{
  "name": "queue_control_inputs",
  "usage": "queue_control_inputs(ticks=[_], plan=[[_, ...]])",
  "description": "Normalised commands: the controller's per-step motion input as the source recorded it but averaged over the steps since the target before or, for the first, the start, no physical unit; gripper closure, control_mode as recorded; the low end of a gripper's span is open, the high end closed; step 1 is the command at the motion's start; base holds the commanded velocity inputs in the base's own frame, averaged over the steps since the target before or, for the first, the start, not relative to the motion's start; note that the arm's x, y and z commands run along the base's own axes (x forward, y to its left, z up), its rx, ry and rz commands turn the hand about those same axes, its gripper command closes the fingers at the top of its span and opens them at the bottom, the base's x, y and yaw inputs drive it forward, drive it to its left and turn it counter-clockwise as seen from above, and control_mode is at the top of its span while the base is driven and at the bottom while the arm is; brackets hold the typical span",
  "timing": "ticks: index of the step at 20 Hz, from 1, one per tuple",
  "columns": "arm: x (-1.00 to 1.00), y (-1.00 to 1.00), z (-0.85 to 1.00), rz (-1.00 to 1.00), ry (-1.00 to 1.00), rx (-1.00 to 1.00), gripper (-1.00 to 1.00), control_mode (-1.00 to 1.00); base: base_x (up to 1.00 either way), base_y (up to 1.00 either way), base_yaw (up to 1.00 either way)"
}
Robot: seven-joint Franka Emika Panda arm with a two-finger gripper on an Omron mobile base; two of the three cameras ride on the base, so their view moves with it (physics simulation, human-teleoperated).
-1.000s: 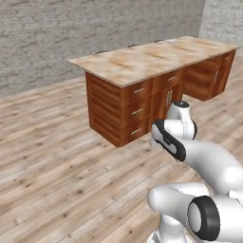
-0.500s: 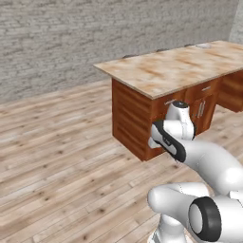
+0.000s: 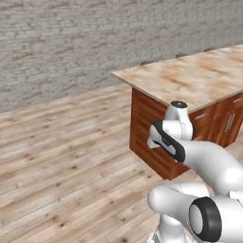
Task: Take the fork and place it on the left side of the plate. Then take the spoon and place it on the right side of the plate. Make sure they're directly next to the plate.
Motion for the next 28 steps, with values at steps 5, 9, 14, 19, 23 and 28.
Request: queue_control_inputs(ticks=[5, 9, 14, 19, 23, 28], plan=[[0.0, 0.0, 0.0, 0.0, 0.0, 0.0, 1.0, 1.0, 0.94, 0.28, 0.02], [0.0, 0.0, 0.0, 0.0, 0.0, 0.0, 1.0, 1.0, 0.94, 0.23, 0.0], [0.0, 0.0, 0.0, 0.0, 0.0, 0.0, 1.0, 1.0, 0.94, 0.25, 0.0], [0.0, 0.0, 0.0, 0.0, 0.0, 0.0, 1.0, 1.0, 0.94, 0.24, 0.0], [0.0, 0.0, 0.0, 0.0, 0.0, 0.0, 1.0, 1.0, 0.94, 0.22, -0.02], [0.0, 0.0, 0.0, 0.0, 0.0, 0.0, 1.0, 1.0, 0.93, 0.24, -0.14]])
